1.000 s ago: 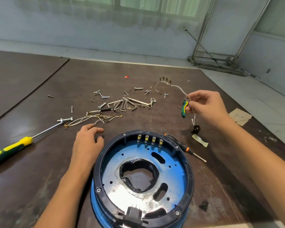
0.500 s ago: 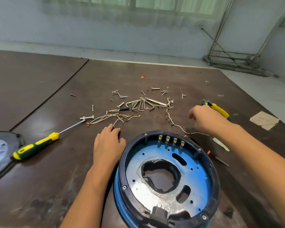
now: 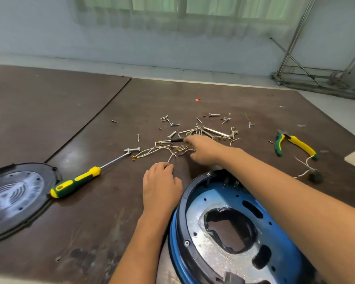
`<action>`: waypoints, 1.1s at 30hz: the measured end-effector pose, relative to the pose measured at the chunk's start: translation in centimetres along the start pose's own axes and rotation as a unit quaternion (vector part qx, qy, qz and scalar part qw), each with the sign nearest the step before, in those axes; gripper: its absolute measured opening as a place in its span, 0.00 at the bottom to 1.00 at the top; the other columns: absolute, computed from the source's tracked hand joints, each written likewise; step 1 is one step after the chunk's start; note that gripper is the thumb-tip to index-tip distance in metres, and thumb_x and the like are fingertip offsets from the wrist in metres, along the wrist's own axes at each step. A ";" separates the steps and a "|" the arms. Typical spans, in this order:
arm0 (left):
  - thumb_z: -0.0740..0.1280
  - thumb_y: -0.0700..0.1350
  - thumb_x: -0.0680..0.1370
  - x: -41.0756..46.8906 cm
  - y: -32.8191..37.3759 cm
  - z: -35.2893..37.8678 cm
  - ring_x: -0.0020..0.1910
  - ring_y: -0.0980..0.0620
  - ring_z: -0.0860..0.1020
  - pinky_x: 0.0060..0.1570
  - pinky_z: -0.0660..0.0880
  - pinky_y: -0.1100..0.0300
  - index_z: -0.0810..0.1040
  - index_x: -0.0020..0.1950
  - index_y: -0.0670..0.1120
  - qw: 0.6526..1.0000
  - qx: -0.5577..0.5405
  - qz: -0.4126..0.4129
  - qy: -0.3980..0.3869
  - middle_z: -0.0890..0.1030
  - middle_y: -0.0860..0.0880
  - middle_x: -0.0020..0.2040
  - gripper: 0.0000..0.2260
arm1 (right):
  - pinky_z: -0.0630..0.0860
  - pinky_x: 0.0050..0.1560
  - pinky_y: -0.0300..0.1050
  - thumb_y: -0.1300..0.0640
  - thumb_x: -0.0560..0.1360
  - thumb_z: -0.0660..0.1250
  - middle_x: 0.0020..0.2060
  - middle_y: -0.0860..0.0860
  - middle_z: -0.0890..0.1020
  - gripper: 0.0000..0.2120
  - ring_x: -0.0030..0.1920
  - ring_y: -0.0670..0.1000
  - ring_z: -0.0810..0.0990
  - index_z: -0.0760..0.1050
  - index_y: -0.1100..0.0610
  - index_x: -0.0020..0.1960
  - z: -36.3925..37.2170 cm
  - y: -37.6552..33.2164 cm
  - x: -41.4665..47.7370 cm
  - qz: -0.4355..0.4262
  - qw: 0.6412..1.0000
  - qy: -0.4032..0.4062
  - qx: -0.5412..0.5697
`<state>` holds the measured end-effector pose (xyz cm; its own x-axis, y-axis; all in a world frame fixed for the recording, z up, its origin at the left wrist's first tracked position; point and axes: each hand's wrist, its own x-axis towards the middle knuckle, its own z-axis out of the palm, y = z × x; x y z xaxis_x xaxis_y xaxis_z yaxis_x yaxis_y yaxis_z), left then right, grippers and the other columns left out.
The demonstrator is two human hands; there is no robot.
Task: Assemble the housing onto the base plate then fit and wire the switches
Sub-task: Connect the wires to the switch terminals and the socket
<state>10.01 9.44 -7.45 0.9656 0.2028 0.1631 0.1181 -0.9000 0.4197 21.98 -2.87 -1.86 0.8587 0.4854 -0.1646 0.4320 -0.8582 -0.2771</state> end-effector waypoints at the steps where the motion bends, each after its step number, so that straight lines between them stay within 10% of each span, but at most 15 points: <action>1: 0.60 0.45 0.79 0.0 0.0 0.0 0.66 0.51 0.70 0.69 0.64 0.55 0.77 0.65 0.47 1.000 -0.002 0.003 0.002 0.74 0.51 0.66 0.16 | 0.68 0.70 0.49 0.66 0.76 0.63 0.71 0.56 0.72 0.29 0.71 0.57 0.70 0.64 0.56 0.76 0.3 -0.5 0.6 -0.009 1.000 0.007 0.003; 18: 0.60 0.41 0.78 0.1 0.0 0.2 0.61 0.48 0.72 0.63 0.67 0.54 0.74 0.66 0.44 0.989 -0.137 -0.051 0.006 0.74 0.46 0.62 0.16 | 0.72 0.47 0.40 0.61 0.72 0.73 0.45 0.48 0.79 0.20 0.46 0.49 0.77 0.76 0.55 0.63 1.7 -1.5 3.8 -0.013 0.985 0.099 0.141; 33: 0.67 0.54 0.78 0.2 0.2 -0.1 0.44 0.56 0.83 0.51 0.80 0.50 0.81 0.56 0.51 0.934 -0.343 -0.083 0.045 0.85 0.56 0.41 0.11 | 0.82 0.54 0.49 0.79 0.71 0.67 0.48 0.59 0.83 0.22 0.49 0.57 0.85 0.77 0.60 0.59 1.2 0.0 0.5 -0.090 0.818 0.048 0.565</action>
<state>10.25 9.32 -7.22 0.9201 0.3771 0.1061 0.0582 -0.3993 0.9150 22.09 -2.38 -3.12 0.8501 0.5254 0.0362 0.0697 -0.0441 -0.9966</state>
